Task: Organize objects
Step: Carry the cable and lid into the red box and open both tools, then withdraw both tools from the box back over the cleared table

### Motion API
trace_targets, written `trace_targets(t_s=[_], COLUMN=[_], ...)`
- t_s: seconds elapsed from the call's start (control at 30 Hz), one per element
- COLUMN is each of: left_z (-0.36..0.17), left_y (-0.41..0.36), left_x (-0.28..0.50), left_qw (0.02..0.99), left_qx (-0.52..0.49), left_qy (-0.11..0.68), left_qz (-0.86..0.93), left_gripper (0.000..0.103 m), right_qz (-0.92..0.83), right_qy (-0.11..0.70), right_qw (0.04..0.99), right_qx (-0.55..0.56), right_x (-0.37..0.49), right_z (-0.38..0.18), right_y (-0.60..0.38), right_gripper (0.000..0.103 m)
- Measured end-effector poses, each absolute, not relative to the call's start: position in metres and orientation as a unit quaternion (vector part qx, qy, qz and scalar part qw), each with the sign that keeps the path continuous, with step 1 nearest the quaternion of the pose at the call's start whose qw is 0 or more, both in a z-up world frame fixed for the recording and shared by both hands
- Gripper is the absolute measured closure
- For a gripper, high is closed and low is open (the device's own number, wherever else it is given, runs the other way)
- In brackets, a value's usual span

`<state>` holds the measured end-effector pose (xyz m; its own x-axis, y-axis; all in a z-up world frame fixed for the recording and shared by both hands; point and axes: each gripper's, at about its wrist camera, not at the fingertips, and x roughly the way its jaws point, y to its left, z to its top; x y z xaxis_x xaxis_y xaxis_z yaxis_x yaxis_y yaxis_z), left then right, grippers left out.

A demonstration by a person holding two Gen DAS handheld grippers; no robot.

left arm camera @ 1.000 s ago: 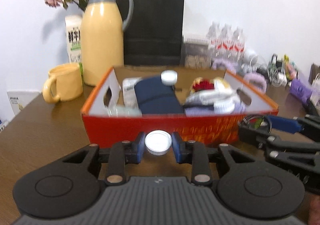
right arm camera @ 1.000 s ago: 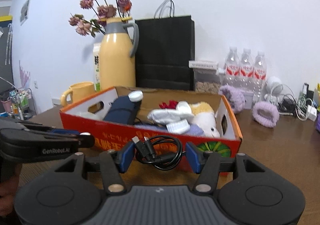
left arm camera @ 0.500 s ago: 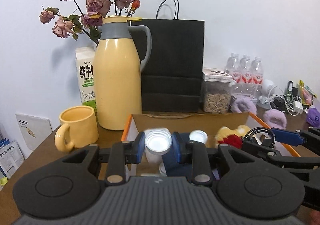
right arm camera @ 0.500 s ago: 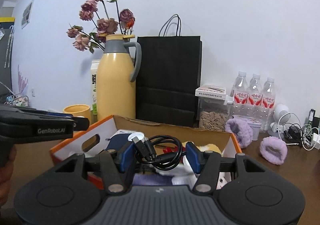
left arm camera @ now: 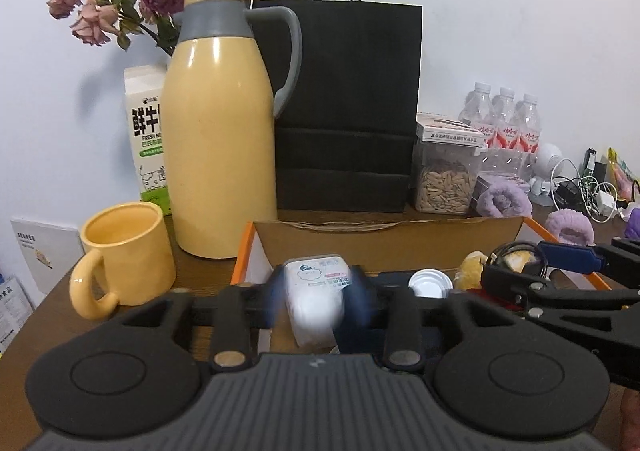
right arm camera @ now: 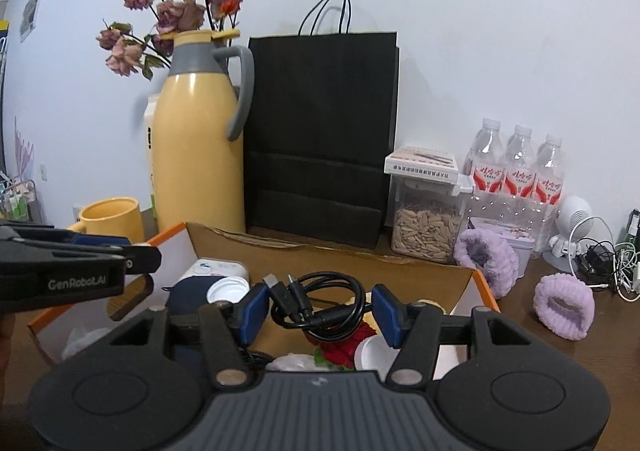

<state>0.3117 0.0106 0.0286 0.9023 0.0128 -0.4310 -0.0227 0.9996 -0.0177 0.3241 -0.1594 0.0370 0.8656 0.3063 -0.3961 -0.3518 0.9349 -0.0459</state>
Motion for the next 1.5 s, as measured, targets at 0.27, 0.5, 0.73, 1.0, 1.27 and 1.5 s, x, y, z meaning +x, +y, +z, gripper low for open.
trace_targets(t_s=[0.27,0.5,0.73,1.0,1.27,1.5], left_z=[0.029,0.034,0.051,0.06,0.05,0.039], left_y=[0.015,0.01,0.005,-0.002,-0.008,-0.01], left_x=[0.313,0.306,0.276,0.218,0.16,0.126], left_qw=[0.979,0.98,0.982,0.98,0.974,0.968], left_qx=[-0.017,-0.005,-0.003,0.006,0.007,-0.001], left_qy=[0.2,0.197,0.184,0.198,0.228,0.249], left_qz=[0.017,0.028,0.029,0.015,0.007,0.008], left_gripper=[0.0,0.0,0.0,0.0,0.0,0.0], right_qz=[0.159,0.151,0.15,0.152,0.155,0.16], right_qy=[0.205,0.203,0.194,0.192,0.217,0.233], right_qw=[0.965,0.966,0.968,0.969,0.963,0.959], right_qx=[-0.049,-0.055,-0.052,-0.045,-0.032,-0.028], right_x=[0.332,0.325,0.3,0.245,0.191,0.157], right_z=[0.034,0.038,0.052,0.066,0.061,0.054], right_y=[-0.167,-0.169,-0.177,-0.193,-0.21,-0.219], right_gripper=[0.0,0.0,0.0,0.0,0.0,0.0])
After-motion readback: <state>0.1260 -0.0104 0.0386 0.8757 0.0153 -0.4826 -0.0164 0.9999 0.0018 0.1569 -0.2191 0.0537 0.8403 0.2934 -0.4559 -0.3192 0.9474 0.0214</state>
